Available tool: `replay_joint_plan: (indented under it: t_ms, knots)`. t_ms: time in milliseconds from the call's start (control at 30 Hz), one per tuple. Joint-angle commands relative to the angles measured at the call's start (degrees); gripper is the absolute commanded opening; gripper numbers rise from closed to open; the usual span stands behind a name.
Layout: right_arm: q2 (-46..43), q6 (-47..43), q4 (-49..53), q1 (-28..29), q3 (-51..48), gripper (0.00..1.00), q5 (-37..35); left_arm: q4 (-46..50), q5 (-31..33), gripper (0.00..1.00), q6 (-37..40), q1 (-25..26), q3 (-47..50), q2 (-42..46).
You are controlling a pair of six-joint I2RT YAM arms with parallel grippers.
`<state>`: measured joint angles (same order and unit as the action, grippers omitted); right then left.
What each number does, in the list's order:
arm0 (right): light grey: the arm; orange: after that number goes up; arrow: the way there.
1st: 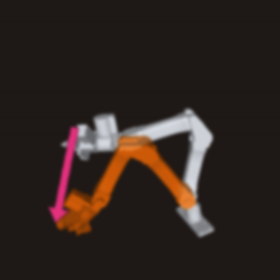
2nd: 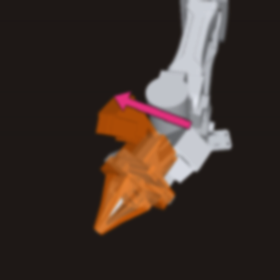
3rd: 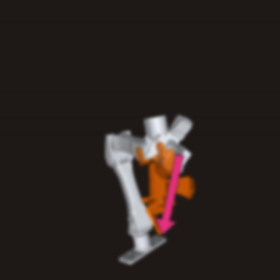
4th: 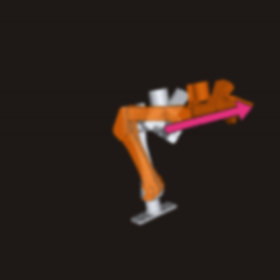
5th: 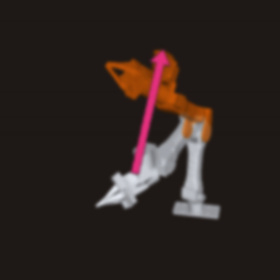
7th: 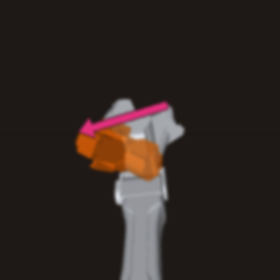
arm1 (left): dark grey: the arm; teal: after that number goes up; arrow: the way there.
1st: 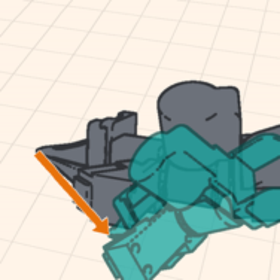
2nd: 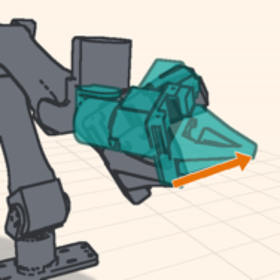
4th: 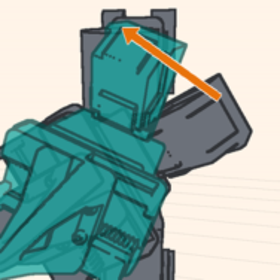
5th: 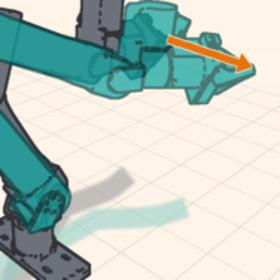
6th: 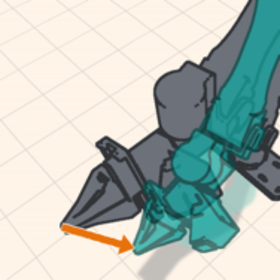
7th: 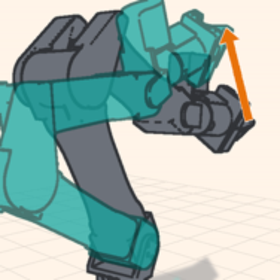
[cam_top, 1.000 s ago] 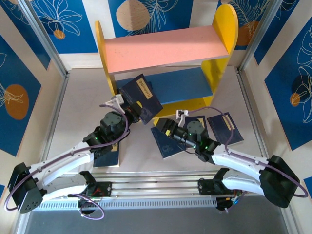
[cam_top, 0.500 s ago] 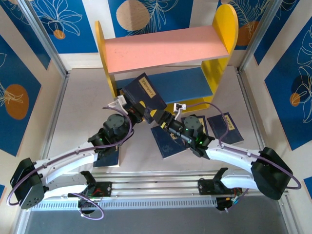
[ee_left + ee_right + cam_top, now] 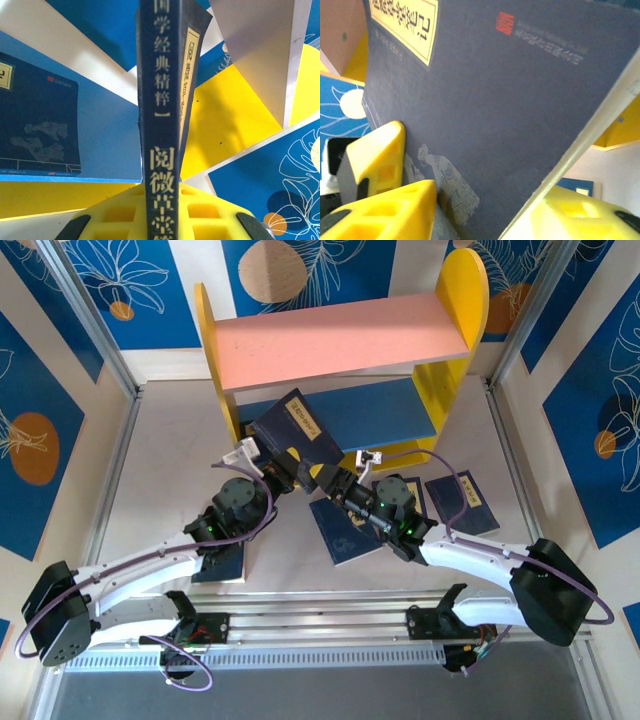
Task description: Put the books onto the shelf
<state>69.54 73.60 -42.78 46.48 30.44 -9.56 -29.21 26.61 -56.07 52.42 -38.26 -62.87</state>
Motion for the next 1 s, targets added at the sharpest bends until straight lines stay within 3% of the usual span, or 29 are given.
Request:
replay_joint_plan:
  t_ms: [0,167,367,433,567,633,700,967]
  knots:
    - [-0.3,-0.1,-1.4,-0.3,1.4,0.39,-2.0,-4.3,1.2,0.0,-1.2,0.8,0.3,0.3]
    - [-0.3,-0.7,-1.2,-0.8,1.6,0.17,-1.4,-4.0,0.9,0.0,-1.8,0.9,0.3,-0.1]
    - [-0.9,-1.7,-0.6,-1.3,1.8,0.1,-0.8,-2.5,0.5,0.0,-1.5,0.9,-0.8,-0.2]
    - [-1.5,-2.5,0.1,-1.5,1.7,0.09,-0.8,-1.9,0.4,0.09,-1.5,0.9,-1.1,-0.2]
    - [-3.7,-4.6,2.5,-2.0,1.8,0.06,-0.8,-0.4,0.8,0.38,-1.6,0.9,-0.9,0.5]
    - [-5.2,-5.8,3.9,-2.6,1.8,0.05,-0.3,1.1,0.8,0.45,-1.4,0.9,-0.9,1.1]
    - [-7.0,-7.4,6.0,-4.0,1.8,0.05,1.3,4.3,0.1,0.5,-0.8,0.9,-1.2,2.4]
    - [-16.0,-17.1,22.1,-14.9,5.1,0.04,12.6,31.6,-0.8,0.56,4.2,0.8,-5.2,12.2]
